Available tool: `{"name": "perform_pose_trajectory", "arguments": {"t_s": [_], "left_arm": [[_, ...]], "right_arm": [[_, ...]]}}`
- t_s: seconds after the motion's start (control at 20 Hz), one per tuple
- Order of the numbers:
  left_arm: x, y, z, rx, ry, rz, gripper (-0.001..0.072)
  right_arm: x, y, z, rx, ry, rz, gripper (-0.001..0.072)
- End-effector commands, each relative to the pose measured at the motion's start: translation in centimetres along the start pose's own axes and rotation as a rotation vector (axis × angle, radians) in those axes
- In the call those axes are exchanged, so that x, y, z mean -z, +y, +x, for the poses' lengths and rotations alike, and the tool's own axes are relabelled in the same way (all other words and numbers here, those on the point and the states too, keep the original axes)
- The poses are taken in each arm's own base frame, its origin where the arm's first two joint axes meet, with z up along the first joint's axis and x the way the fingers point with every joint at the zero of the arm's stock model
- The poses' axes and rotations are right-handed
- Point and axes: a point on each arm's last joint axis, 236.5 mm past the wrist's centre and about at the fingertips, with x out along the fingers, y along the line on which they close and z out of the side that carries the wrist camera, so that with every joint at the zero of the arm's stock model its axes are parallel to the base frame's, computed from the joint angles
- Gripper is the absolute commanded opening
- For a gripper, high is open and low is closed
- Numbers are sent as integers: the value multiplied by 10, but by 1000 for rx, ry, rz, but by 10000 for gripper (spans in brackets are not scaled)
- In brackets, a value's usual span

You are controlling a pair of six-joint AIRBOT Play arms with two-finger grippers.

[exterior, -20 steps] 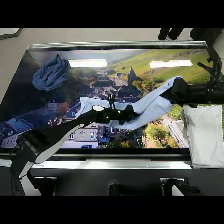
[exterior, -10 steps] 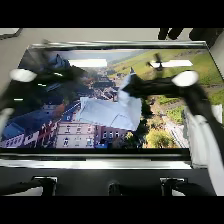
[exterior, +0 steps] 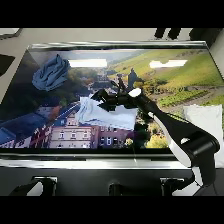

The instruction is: Fold the shirts.

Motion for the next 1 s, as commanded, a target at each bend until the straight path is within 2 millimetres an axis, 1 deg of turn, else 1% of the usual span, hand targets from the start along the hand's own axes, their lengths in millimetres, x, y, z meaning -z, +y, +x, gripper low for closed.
{"name": "perform_pose_trajectory", "arguments": {"t_s": [0.0,0.1,0.15,0.2,0.25,0.3,0.35,0.45,0.55,0.6,0.65,0.7,0.85,0.9,0.95], "left_arm": [[15,10,-9,-42,30,7,30],[27,18,-3,-51,57,-10,30],[32,20,-1,-53,69,-18,30],[35,22,0,-54,76,-24,30],[37,23,1,-55,79,-26,31],[37,23,1,-55,79,-26,30],[37,23,1,-55,79,-26,30],[37,23,1,-55,79,-27,31],[37,22,1,-54,79,-27,31],[37,22,1,-54,79,-27,31],[37,22,1,-54,79,-27,31],[37,23,1,-54,79,-27,31],[37,23,1,-55,80,-27,31],[37,23,1,-55,80,-28,31],[37,23,1,-55,80,-27,31]], "right_arm": [[0,-29,-30,64,102,-24,648],[-18,-72,-84,249,108,-5,646],[-22,-105,-119,386,120,19,646],[-21,-140,-151,536,138,62,646],[-14,-172,-180,678,166,126,644],[-5,-190,-191,742,192,154,643],[2,-198,-187,742,202,168,643],[3,-201,-159,694,153,163,640],[-7,-204,-134,676,77,144,604],[-10,-204,-125,660,57,152,586],[-12,-197,-116,618,45,160,519],[-16,-187,-112,580,43,141,474],[-21,-159,-118,554,59,56,475],[-23,-148,-123,548,64,13,484],[-26,-141,-132,573,60,-38,495]]}}
